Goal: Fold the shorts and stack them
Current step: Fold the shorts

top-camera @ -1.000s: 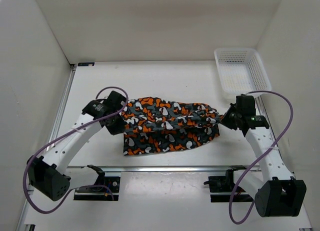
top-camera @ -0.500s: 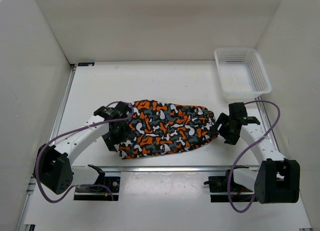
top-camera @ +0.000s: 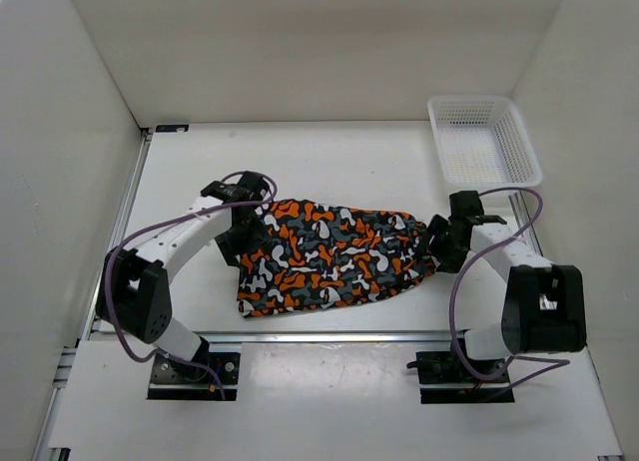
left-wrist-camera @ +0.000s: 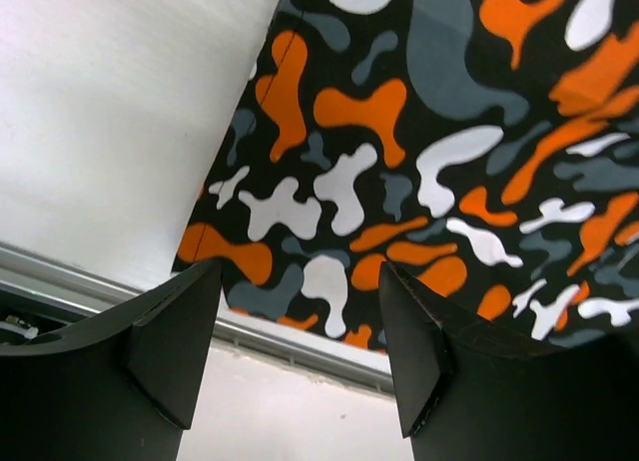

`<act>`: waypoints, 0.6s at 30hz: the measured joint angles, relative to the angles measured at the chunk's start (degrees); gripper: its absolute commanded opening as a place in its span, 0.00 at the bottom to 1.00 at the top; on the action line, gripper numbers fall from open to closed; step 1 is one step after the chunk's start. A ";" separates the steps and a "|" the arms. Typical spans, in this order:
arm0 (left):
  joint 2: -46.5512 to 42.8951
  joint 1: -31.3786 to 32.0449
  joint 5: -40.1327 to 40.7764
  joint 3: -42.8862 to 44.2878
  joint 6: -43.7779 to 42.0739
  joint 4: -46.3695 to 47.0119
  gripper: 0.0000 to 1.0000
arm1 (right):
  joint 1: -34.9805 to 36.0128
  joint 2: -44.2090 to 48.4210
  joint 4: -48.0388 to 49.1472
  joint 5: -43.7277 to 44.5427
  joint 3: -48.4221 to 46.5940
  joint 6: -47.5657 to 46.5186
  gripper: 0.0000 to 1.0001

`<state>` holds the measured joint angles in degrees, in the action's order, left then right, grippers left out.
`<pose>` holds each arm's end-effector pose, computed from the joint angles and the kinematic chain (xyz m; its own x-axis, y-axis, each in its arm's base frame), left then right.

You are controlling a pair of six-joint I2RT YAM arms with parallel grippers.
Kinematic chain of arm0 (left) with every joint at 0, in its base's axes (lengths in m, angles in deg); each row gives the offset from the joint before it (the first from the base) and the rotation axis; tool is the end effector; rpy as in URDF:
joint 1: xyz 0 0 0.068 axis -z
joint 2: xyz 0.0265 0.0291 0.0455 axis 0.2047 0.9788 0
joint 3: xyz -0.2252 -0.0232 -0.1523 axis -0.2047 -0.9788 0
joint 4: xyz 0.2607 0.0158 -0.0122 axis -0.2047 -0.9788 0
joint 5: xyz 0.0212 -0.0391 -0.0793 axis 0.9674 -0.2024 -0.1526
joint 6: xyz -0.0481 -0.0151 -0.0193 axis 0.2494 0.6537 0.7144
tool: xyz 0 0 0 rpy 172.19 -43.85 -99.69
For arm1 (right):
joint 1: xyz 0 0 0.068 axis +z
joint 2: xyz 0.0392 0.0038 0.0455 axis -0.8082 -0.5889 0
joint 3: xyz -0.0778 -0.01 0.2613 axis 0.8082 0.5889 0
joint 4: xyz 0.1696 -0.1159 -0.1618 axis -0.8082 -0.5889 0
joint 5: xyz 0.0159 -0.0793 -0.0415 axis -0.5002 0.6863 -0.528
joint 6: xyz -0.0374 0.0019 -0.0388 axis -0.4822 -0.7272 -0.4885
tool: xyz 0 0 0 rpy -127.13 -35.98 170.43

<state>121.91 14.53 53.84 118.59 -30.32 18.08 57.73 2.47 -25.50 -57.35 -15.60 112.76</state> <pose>0.2420 -0.1128 0.2418 -0.8544 -0.4781 -0.2033 -0.4909 0.8711 0.0145 0.2499 0.0183 0.1794 -0.8062 0.4946 -0.3247 0.4270 0.8663 0.2593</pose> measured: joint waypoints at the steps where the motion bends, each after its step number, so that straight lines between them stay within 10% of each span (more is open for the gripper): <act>1: 0.90 -0.33 -0.04 0.00 -0.42 0.42 0.75 | 0.00 -1.27 0.63 -0.68 0.02 -0.33 0.63; 7: 3.23 -2.38 -0.76 -0.02 -2.29 2.95 0.75 | 0.07 -5.73 3.04 -3.19 0.11 -1.29 0.28; 12: 5.60 -3.82 -1.70 0.00 -3.61 4.20 0.75 | 0.04 -7.43 3.43 -4.68 -0.92 -1.75 0.33; 15: 6.84 -4.52 -2.03 0.15 -4.20 4.46 0.75 | 0.22 -8.96 3.37 -5.53 -2.38 -1.44 0.64; 18: 7.34 -5.01 -2.21 0.90 -4.83 4.55 0.75 | 1.46 -10.25 4.33 -5.38 -4.52 -1.97 0.60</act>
<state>129.25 9.53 51.63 119.49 -35.15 22.63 59.20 -7.78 -21.17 -62.72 -20.12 110.80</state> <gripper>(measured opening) 0.753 0.635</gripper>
